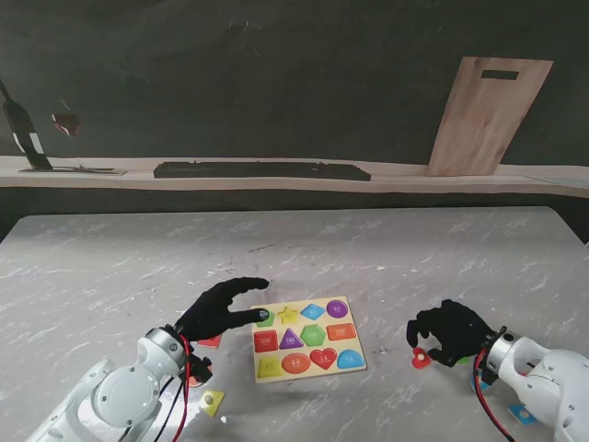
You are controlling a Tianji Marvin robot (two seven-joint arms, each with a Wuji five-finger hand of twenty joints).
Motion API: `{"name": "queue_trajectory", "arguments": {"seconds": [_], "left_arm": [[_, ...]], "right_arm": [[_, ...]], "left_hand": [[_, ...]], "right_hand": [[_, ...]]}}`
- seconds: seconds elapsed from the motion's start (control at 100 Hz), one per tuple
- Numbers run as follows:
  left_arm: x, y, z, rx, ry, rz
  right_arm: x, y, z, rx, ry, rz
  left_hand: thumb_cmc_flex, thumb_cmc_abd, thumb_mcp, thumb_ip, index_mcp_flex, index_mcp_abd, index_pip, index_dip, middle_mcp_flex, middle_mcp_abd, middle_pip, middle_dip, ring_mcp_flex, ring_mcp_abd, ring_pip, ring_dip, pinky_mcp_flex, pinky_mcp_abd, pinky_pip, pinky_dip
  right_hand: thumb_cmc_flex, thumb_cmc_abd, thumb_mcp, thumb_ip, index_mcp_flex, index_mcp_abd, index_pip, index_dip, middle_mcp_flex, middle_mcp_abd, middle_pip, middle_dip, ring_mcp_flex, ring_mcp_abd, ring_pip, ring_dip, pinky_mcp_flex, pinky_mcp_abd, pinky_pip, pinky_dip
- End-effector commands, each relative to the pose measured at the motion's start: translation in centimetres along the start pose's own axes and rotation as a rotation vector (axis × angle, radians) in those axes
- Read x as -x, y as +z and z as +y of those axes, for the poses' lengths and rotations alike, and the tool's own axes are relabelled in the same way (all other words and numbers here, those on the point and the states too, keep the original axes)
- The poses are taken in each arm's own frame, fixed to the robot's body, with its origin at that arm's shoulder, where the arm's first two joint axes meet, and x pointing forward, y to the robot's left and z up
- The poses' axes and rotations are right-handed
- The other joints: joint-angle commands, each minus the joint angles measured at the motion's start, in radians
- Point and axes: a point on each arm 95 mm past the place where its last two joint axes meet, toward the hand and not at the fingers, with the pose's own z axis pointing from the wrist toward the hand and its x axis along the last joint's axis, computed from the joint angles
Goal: Fit puzzle pieces into a puzzle board
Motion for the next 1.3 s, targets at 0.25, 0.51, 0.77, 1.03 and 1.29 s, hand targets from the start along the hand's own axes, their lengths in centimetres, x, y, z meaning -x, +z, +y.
{"name": "queue_trajectory", "arguments": {"seconds": [0.25, 0.51, 0.77, 1.03, 1.29], "left_arm": [[-0.1, 0.1, 0.0, -0.05, 0.018, -0.014], [-0.1, 0.0, 0.0, -0.043, 0.015, -0.02], [-0.1, -0.2, 0.0, -0.038, 0.019, -0.015], [0.0, -0.1, 0.0, -0.034, 0.016, -0.018], [0.0, -0.1, 0.0, -0.036, 0.015, -0.021]], "right_arm": [[0.1, 0.0, -0.9, -0.029, -0.021, 0.006], [-0.1, 0.3, -0.9, -0.034, -0.022, 0.015], [0.0, 0.7, -1.4, -0.053, -0.024, 0.005], [0.3, 0.9, -1.9, -0.066, -0.024, -0.011], [0.2, 1.0, -2.3, -0.09, -0.014, -0.015]], "left_hand": [[0.008, 0.012, -0.008, 0.03, 0.034, -0.029, -0.011, 0.007, -0.009, -0.023, -0.019, 0.011, -0.034, -0.026, -0.032, 0.008, -0.015, -0.126, -0.02, 0.022], [0.014, 0.015, -0.011, 0.028, 0.036, -0.033, -0.013, 0.006, -0.012, -0.023, -0.022, 0.008, -0.038, -0.027, -0.037, 0.002, -0.019, -0.128, -0.031, 0.022], [0.021, 0.012, -0.012, 0.028, 0.037, -0.034, -0.015, 0.006, -0.013, -0.023, -0.025, 0.006, -0.038, -0.028, -0.041, -0.002, -0.018, -0.128, -0.035, 0.025], [0.022, 0.016, -0.012, 0.027, 0.037, -0.034, -0.017, 0.007, -0.016, -0.022, -0.027, 0.005, -0.04, -0.03, -0.044, -0.003, -0.018, -0.128, -0.038, 0.026], [0.024, 0.017, -0.013, 0.028, 0.039, -0.032, -0.019, 0.006, -0.018, -0.022, -0.028, 0.005, -0.042, -0.029, -0.045, -0.003, -0.019, -0.127, -0.044, 0.026]], "right_hand": [[0.038, -0.009, 0.01, -0.07, 0.035, -0.077, 0.055, -0.05, 0.031, -0.039, 0.045, -0.02, 0.031, -0.029, 0.03, 0.018, 0.001, -0.015, 0.027, 0.012], [0.04, -0.004, -0.002, -0.087, 0.055, -0.1, 0.069, -0.071, 0.032, -0.039, 0.046, -0.023, 0.03, -0.029, 0.03, 0.019, 0.0, -0.017, 0.027, 0.012], [0.054, 0.035, -0.023, -0.1, 0.06, -0.123, 0.09, -0.1, 0.025, -0.026, 0.045, -0.027, 0.022, -0.025, 0.033, 0.021, -0.007, -0.017, 0.026, 0.012], [0.065, 0.08, -0.051, -0.106, 0.103, -0.137, 0.124, -0.127, 0.029, -0.027, 0.047, -0.031, 0.022, -0.026, 0.037, 0.022, -0.01, -0.019, 0.029, 0.013], [0.051, 0.099, -0.054, -0.097, 0.182, -0.115, 0.146, -0.145, 0.057, -0.043, 0.046, -0.037, 0.026, -0.03, 0.038, 0.022, -0.009, -0.019, 0.032, 0.014]]}}
